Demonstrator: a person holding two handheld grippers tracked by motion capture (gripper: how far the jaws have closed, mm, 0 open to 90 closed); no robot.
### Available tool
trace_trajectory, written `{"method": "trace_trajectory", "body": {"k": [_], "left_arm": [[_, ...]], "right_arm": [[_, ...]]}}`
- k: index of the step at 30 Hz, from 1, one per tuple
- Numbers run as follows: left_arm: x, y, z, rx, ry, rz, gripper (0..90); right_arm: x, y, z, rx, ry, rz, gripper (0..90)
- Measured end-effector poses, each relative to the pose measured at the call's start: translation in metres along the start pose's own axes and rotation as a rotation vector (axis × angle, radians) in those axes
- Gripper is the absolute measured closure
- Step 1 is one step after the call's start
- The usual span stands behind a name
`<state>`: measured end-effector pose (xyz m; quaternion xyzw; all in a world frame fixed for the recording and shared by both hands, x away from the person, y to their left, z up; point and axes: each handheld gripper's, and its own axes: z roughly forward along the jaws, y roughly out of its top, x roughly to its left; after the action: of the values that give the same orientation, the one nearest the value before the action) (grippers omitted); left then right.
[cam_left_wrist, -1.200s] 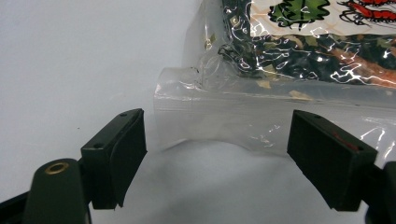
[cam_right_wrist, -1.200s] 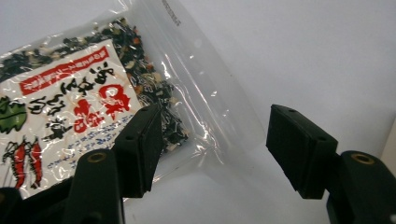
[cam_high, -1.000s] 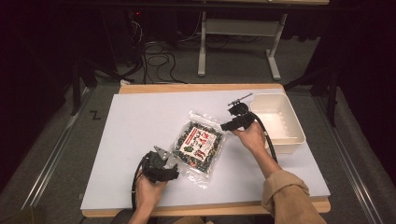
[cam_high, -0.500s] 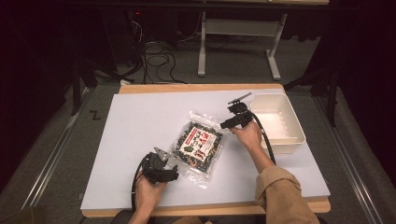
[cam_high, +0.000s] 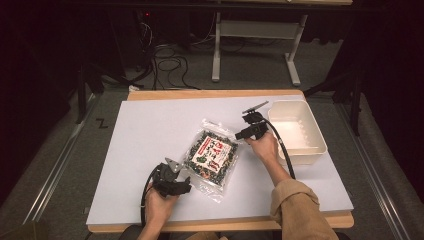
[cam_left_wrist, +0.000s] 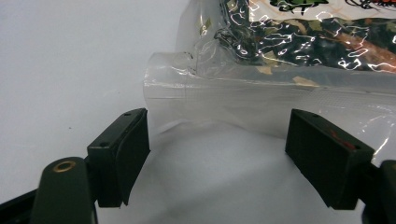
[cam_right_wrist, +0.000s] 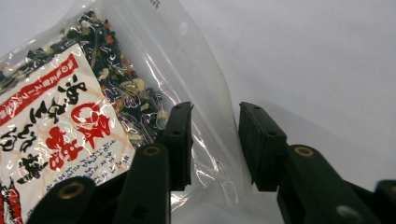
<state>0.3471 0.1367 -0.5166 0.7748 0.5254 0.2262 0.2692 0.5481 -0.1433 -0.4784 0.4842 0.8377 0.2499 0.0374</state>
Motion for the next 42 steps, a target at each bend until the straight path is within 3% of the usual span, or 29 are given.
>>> {"method": "trace_trajectory", "body": {"k": [2, 5, 9, 13, 16, 25, 31, 42], "left_arm": [[0.000, 0.000, 0.000, 0.000, -0.004, 0.001, 22.4], [0.003, 0.000, 0.001, 0.003, -0.015, -0.013, 21.7], [0.002, 0.000, 0.001, -0.002, -0.014, -0.013, 21.6], [0.002, 0.000, 0.000, -0.002, -0.012, -0.008, 22.2], [0.003, 0.000, 0.001, 0.001, -0.023, -0.008, 22.6], [0.002, 0.001, 0.000, -0.006, -0.036, -0.013, 23.3], [-0.001, 0.002, 0.000, -0.004, -0.044, 0.015, 23.9], [-0.004, 0.005, -0.005, -0.048, -0.100, 0.026, 23.8]], "right_arm": [[0.001, -0.001, -0.001, 0.003, -0.009, -0.002, 80.8], [0.005, -0.001, -0.005, -0.002, -0.006, -0.057, 88.9], [0.014, -0.002, -0.010, 0.000, -0.027, -0.111, 89.7], [0.015, -0.003, -0.014, -0.005, -0.032, -0.124, 89.9], [0.016, -0.003, -0.026, -0.036, -0.038, -0.157, 90.0], [0.013, -0.009, -0.062, -0.123, -0.003, -0.164, 90.0], [0.011, -0.009, -0.092, -0.184, 0.012, -0.174, 90.0], [0.021, 0.000, -0.121, -0.223, -0.024, -0.236, 90.0]]}}
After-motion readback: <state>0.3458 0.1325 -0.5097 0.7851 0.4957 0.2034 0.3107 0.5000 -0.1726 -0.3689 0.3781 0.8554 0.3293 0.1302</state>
